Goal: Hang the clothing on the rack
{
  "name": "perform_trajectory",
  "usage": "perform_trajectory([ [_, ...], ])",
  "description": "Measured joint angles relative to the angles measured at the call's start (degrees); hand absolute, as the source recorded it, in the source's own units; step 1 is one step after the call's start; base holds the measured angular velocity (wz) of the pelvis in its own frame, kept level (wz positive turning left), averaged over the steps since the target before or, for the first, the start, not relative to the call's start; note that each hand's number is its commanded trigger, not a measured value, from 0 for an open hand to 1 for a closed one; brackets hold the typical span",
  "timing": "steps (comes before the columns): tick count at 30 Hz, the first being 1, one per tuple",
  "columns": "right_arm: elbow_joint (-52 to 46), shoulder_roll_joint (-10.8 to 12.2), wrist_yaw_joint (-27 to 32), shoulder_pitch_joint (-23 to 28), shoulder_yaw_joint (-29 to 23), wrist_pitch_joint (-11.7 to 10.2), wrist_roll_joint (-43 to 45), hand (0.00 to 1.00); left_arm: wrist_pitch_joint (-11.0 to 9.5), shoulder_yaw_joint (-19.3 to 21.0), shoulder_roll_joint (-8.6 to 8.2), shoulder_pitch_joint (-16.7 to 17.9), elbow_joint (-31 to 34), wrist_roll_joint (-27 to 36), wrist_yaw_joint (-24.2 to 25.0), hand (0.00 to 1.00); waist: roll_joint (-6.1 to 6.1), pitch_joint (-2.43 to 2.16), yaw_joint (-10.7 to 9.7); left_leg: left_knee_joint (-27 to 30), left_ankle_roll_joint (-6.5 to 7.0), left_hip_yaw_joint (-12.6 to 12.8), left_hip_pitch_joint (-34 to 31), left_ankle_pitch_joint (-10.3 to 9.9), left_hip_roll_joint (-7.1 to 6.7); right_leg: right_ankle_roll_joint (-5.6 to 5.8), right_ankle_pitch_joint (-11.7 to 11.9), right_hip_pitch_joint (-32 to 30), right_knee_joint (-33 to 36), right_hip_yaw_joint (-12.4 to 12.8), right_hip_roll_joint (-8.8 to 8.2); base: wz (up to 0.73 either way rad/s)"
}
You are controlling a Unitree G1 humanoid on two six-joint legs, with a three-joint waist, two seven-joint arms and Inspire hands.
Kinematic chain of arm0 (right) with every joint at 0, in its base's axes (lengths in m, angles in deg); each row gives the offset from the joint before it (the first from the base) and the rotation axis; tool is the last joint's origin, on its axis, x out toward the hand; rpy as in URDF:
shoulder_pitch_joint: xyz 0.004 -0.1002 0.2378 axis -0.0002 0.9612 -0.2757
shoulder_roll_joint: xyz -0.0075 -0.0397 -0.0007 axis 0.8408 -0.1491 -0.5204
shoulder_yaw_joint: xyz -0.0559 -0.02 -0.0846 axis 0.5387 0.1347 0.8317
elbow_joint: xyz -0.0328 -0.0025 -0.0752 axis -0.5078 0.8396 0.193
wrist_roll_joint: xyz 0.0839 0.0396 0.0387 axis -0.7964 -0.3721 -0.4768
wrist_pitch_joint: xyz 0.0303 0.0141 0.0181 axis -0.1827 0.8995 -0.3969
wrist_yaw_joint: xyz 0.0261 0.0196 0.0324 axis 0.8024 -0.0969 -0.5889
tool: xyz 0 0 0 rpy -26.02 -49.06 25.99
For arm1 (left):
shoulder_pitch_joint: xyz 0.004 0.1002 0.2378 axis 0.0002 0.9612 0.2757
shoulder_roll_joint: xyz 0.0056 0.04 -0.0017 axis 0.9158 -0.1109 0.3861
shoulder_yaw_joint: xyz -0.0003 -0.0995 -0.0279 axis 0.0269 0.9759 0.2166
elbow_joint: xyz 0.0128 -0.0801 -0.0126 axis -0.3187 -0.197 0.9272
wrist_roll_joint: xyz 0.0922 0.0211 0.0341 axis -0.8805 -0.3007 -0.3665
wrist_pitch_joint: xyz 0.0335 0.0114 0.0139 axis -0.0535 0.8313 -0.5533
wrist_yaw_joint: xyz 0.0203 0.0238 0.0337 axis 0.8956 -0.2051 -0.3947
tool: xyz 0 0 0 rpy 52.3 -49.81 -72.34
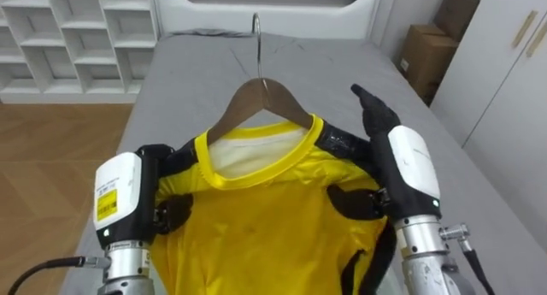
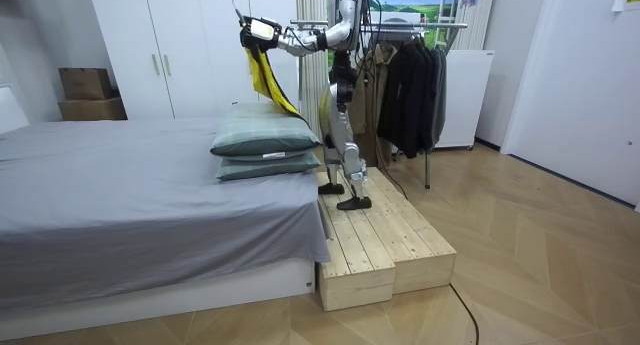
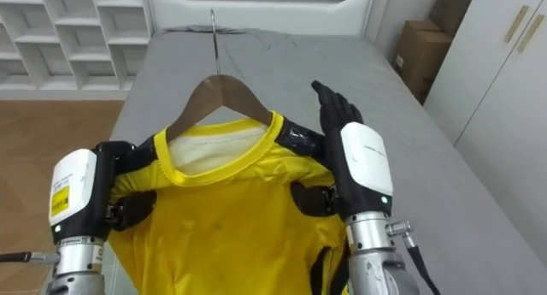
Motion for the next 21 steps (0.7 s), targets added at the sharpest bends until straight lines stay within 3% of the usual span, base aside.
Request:
perform_trajectory([
  [8, 6.42, -0.06, -0.75, -4.04, 0.06, -0.45, -0.04, 0.00, 0.07, -0.14, 0.68, -1.54, 0.00, -3.09, 0.92, 1.00, -0.37, 0.22, 0.15, 0.03, 0.00, -0.21, 0.16, 0.00, 0.00, 0.02, -0.01, 0.48, -0.43, -0.08, -0.02, 0.01],
  [16, 9.62, -0.07, -1.37, -4.39, -0.10, -0.80, 4.02, 0.00, 0.12, -0.12, 1.43, -1.67, 0.71, -4.19, 2.73, 1.00, -0.30, 0.24, -0.07, 0.53, -0.01, -1.53, -0.18, 0.00, 0.13, 0.04, 0.00, 1.12, -1.09, -1.39, -0.13, 0.08],
  [21, 13.21, -0.07, -0.15, -4.97, -0.09, -2.32, 3.74, 0.00, 0.42, -0.69, 2.04, -1.68, 1.34, -5.29, 2.86, 1.00, -0.14, 0.24, -0.04, 0.69, -0.01, -1.53, -0.28, 0.00, 0.08, 0.04, 0.01, 1.18, -1.08, -1.74, -0.27, 0.03],
])
